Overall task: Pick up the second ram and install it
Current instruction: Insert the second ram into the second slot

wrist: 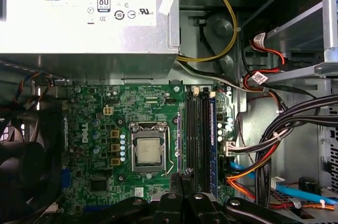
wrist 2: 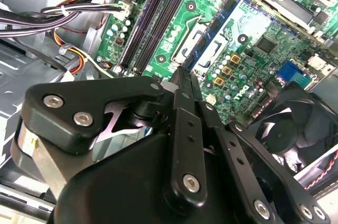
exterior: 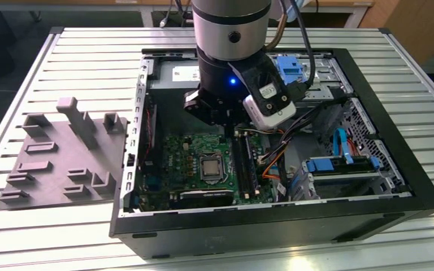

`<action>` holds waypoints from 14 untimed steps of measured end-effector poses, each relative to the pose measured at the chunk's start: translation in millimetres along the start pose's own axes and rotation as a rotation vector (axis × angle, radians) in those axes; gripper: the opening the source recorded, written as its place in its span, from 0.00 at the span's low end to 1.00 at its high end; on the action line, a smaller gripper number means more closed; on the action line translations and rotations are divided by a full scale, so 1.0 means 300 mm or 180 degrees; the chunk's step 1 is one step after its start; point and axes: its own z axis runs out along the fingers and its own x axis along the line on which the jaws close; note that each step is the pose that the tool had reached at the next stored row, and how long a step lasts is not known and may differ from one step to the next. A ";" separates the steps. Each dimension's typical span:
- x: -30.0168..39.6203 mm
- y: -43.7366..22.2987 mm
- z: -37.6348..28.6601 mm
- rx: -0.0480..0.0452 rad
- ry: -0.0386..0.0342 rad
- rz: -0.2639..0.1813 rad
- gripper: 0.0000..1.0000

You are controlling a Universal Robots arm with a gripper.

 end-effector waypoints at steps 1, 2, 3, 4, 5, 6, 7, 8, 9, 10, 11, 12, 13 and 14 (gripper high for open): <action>0.000 0.000 0.002 -0.0002 0.0000 0.0000 0.11; 0.000 0.000 0.003 -0.0003 0.0000 0.0000 0.11; 0.000 0.000 0.005 -0.0003 0.0000 0.0000 0.11; 0.000 0.000 0.006 -0.0003 0.0000 0.0000 0.11; 0.001 0.000 0.007 -0.0004 0.0000 0.0000 0.11; 0.001 0.000 0.008 -0.0005 0.0000 0.0000 0.11; 0.001 0.000 0.009 -0.0005 0.0000 0.0000 0.11; 0.001 0.000 0.010 -0.0006 0.0000 0.0001 0.11; 0.001 0.000 0.011 -0.0006 0.0000 0.0001 0.11; 0.001 0.000 0.012 -0.0006 0.0000 0.0001 0.11; 0.001 0.000 0.012 -0.0006 0.0000 0.0001 0.11; 0.001 -0.001 0.013 -0.0006 0.0001 0.0001 0.11; 0.001 -0.001 0.014 -0.0006 0.0000 0.0001 0.11; 0.001 -0.001 0.014 -0.0007 0.0000 0.0001 0.11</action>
